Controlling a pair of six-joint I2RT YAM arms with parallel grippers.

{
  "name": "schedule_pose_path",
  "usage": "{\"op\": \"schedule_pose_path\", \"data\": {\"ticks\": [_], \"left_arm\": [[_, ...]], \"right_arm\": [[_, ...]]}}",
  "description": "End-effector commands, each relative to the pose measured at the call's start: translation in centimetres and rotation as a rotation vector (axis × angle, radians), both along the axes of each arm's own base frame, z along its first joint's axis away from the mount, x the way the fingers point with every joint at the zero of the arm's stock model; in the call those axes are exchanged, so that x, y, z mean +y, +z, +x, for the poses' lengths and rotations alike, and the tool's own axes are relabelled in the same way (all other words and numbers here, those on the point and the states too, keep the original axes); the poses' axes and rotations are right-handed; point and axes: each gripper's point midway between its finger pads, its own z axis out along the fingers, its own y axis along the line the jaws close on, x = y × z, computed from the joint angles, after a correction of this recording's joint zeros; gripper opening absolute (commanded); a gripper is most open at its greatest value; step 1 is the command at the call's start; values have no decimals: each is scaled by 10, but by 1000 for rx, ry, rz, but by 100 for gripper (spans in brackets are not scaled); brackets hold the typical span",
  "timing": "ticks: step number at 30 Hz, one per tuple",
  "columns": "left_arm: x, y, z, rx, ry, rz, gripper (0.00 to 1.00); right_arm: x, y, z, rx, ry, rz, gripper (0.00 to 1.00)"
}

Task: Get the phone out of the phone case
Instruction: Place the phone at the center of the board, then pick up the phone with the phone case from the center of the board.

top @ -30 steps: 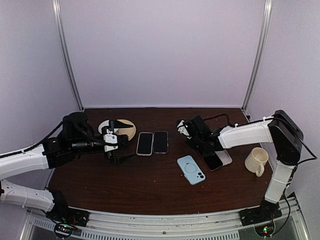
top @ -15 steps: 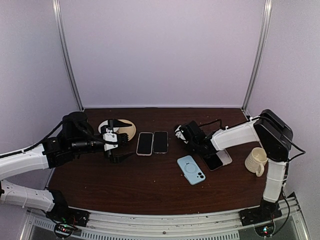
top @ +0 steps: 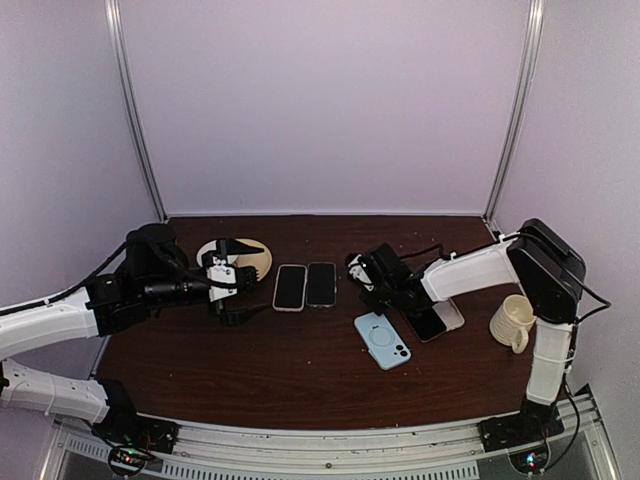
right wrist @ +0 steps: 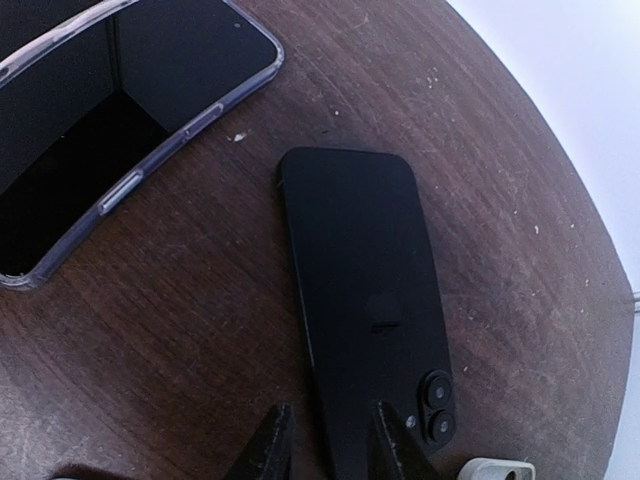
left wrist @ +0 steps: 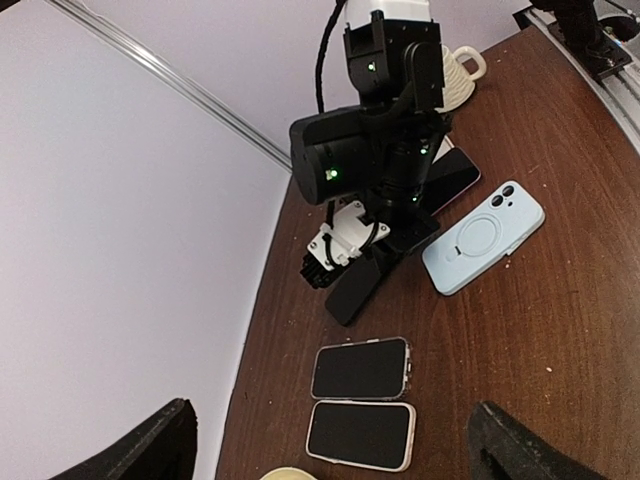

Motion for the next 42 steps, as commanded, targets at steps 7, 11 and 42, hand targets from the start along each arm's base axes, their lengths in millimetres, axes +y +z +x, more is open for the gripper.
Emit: {"op": "schedule_pose_path", "data": {"ticks": [7, 11, 42], "left_arm": [[5, -3, 39, 77, 218, -90, 98], [18, -2, 70, 204, 447, -164, 98], [13, -155, 130, 1086, 1466, 7, 98]], "right_arm": [[10, 53, -4, 2, -18, 162, 69], [7, 76, -8, -6, -46, 216, 88], [-75, 107, -80, 134, -284, 292, 99]]}}
